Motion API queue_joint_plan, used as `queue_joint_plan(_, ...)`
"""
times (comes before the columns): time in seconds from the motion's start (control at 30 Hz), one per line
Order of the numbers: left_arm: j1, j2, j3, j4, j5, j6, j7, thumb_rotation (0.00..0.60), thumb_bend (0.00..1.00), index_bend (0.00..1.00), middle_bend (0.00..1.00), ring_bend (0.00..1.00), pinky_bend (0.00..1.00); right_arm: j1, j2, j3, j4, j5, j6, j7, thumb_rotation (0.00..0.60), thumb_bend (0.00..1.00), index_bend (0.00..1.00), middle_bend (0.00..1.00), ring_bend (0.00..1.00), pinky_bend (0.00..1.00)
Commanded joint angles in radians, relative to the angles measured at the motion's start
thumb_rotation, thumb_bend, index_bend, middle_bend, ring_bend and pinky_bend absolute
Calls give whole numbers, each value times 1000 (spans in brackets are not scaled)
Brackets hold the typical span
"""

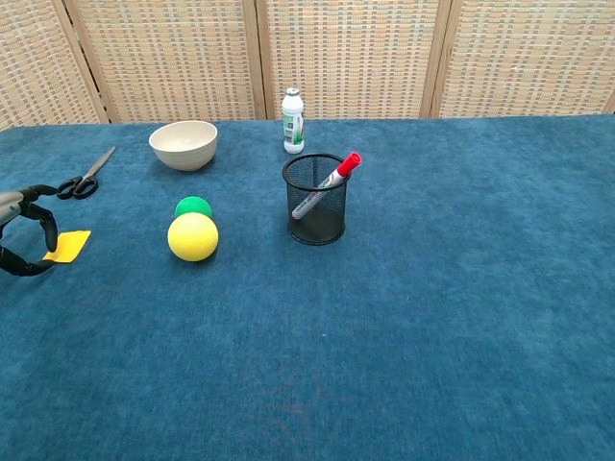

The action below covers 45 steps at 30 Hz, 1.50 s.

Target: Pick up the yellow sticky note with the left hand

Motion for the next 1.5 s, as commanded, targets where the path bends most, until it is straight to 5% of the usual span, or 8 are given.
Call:
queue_joint_plan(0.03, -1, -3, 0, 6, -1, -5, 0, 600, 339, 545, 0, 0, 0, 0, 0, 0, 0, -1, 0, 0, 600, 53, 0, 0, 0, 46)
queue_joint_plan(1.5, -20, -30, -20, 35, -30, -41, 62, 600, 484, 601, 0, 0, 0, 0, 1, 3, 3, 6, -2, 9, 600, 53, 0, 0, 0, 46)
